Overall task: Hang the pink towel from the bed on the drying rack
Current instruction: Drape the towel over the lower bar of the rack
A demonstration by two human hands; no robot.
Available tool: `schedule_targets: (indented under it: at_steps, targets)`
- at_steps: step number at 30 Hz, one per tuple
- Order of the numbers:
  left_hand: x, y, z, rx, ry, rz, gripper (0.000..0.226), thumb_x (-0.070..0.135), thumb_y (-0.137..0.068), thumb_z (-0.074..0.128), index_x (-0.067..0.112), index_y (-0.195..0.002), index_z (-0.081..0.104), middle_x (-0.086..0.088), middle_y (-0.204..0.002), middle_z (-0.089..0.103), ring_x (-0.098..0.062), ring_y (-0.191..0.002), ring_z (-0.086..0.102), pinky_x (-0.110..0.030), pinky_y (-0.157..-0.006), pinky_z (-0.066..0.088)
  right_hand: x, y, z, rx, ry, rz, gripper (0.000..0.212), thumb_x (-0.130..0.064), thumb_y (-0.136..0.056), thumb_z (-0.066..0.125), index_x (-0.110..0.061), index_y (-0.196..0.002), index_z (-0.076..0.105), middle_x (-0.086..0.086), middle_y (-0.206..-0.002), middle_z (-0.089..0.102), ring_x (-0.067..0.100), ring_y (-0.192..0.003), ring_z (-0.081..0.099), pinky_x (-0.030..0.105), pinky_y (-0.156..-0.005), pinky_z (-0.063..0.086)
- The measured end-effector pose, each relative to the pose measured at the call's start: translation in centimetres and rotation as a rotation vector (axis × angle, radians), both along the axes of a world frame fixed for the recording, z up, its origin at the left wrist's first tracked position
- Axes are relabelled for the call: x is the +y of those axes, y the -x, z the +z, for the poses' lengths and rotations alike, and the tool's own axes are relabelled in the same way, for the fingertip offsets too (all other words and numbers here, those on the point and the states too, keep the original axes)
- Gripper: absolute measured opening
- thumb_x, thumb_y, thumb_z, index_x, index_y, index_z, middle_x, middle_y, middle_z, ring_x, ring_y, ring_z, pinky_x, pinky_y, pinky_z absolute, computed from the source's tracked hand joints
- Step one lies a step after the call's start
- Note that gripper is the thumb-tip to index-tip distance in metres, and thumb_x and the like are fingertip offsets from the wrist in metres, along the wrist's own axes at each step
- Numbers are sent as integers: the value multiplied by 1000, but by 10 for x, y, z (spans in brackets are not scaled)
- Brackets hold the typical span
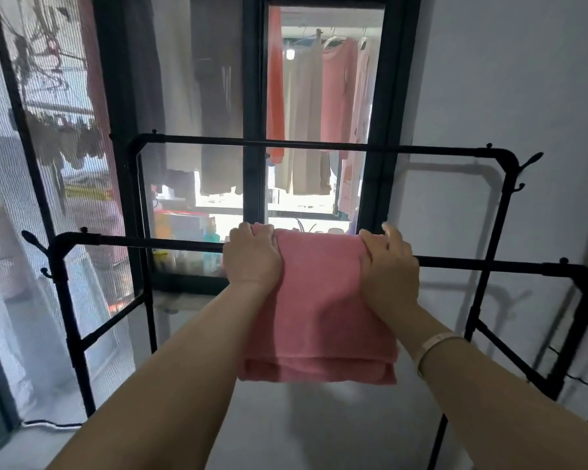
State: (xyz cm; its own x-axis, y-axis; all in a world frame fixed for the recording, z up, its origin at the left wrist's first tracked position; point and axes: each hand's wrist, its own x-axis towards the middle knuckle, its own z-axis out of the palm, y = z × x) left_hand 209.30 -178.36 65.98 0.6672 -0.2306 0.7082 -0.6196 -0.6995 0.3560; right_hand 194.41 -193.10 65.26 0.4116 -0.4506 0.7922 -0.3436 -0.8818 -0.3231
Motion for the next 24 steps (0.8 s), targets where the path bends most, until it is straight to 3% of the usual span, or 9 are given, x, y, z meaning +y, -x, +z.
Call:
schedule_targets:
  at_steps: [2,6,10,13,17,20,24]
  targets:
    - [2,-2,-7,-45,-1,15,38,33,-100,32,16,-113,63,-11,-119,52,-30,-108,45,-40,-91,34,0,0,-7,80,108,44,34,-15,-90,53,-13,-124,55,15,-137,50,36,-116,52,46,-95,43]
    - [4,-2,-11,-34,-52,-30,44,38,-101,28,12,-128,51,-10,-128,53,-30,-114,47,-40,-99,33,-3,-3,-14,132,102,90,43,-13,-87,55,-10,-129,48,17,-137,49,38,-122,48,49,-100,45]
    - [8,5,-27,26,-34,-80,55,42,-100,29,14,-147,25,-12,-155,27,-28,-142,23,-43,-117,16,0,-6,-16,145,29,83,46,-16,-90,53,-12,-134,43,15,-145,40,37,-130,40,50,-105,39]
    - [8,19,-44,68,19,-50,61,44,-99,30,19,-151,9,-12,-159,11,-30,-145,12,-47,-118,12,2,-6,-19,138,9,100,46,-17,-92,49,-13,-137,40,16,-149,35,36,-135,33,51,-109,34]
    - [8,42,-69,139,84,-36,71,42,-97,38,18,-151,-1,-16,-158,9,-34,-143,15,-48,-116,16,6,-1,-22,113,-37,145,57,-14,-88,52,-12,-142,35,19,-153,26,36,-140,26,51,-112,30]
    - [10,54,-82,271,215,-30,75,36,-94,50,13,-150,7,-18,-155,20,-35,-140,24,-48,-115,23,10,6,-31,125,-39,142,64,-12,-86,53,-11,-146,30,18,-156,19,36,-140,25,49,-112,30]
    - [16,67,-98,363,347,-49,71,36,-92,55,17,-147,16,-16,-143,35,-34,-124,43,-53,-99,43,20,18,-44,79,-173,174,66,-13,-87,57,-15,-146,28,9,-157,19,28,-141,25,43,-113,29]
